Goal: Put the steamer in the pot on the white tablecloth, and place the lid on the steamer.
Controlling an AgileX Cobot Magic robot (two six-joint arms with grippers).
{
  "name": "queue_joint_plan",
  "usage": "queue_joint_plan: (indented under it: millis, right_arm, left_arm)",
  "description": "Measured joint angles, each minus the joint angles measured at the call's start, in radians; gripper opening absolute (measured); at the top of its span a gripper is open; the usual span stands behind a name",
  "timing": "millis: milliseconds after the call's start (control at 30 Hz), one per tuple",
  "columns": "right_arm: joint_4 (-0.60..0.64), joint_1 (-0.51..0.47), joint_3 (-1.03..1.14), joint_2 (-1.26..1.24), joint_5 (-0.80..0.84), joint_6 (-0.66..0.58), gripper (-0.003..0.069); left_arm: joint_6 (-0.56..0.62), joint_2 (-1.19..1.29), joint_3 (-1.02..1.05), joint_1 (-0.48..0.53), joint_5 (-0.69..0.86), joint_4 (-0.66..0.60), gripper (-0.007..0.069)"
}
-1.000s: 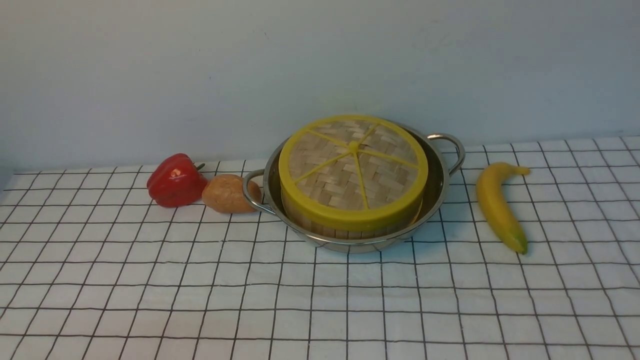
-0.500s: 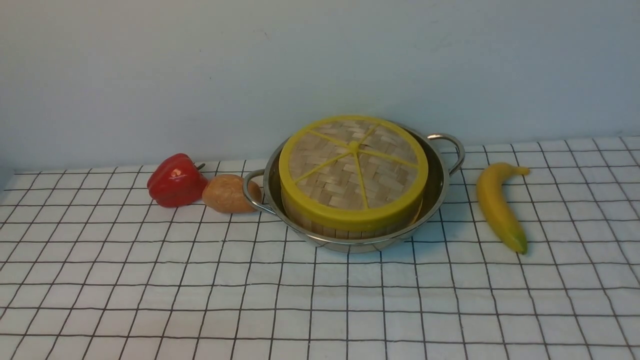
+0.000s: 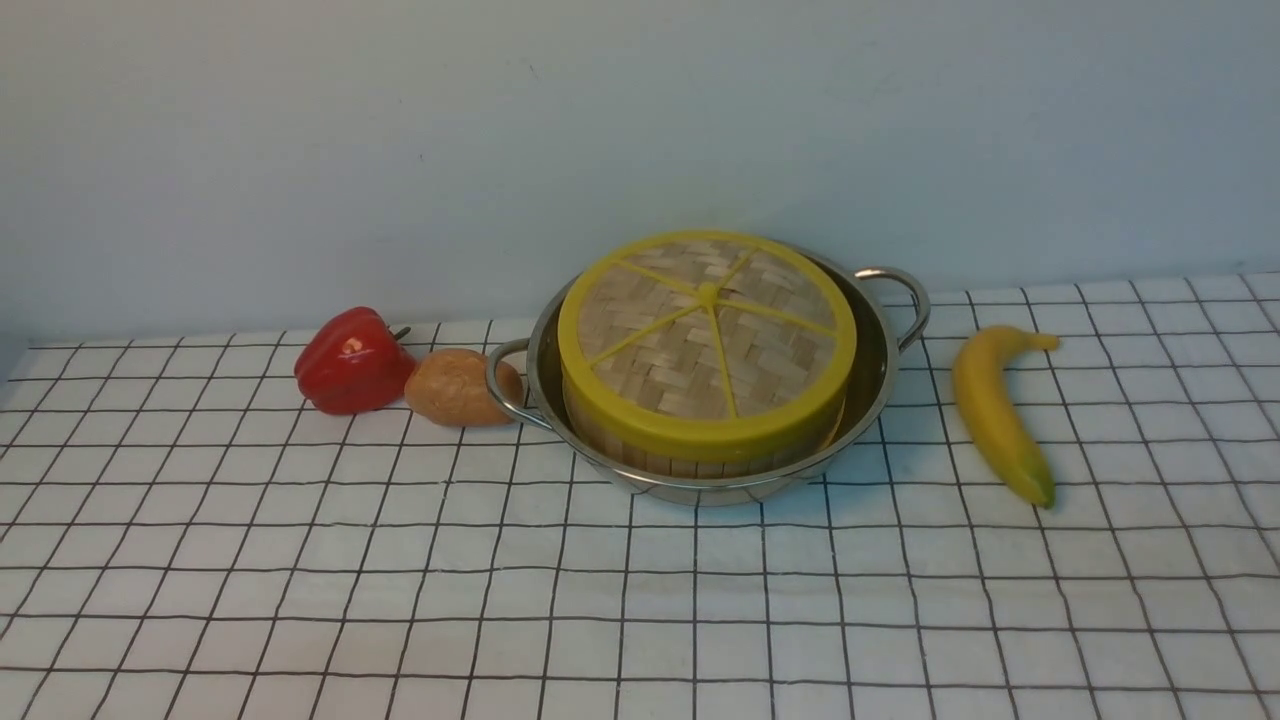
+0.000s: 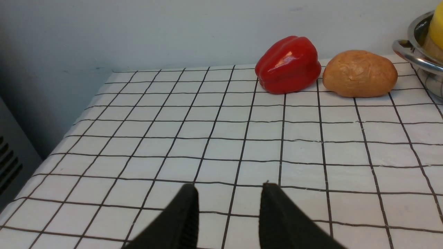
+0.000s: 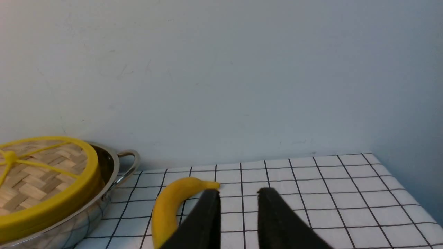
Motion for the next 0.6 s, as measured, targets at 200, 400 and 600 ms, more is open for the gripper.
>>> queue_joint_plan:
  millis: [200,400,600]
  right_arm:
    - [-0.003,0.000,0.097,-0.083,-0.004,0.000,0.0198]
    - [-0.003,0.000,0.177,-0.123,-0.005,0.000,0.0211]
    - [-0.003,-0.001,0.180,-0.176,0.010,0.000,0.0225]
  left_arm:
    - [0.000,0.000,0.000,0.000,0.000,0.000,0.0243]
    - [0.000,0.000,0.000,0.000,0.000,0.000,0.0243]
    - [0.000,0.000,0.000,0.000,-0.001,0.000,0.0243]
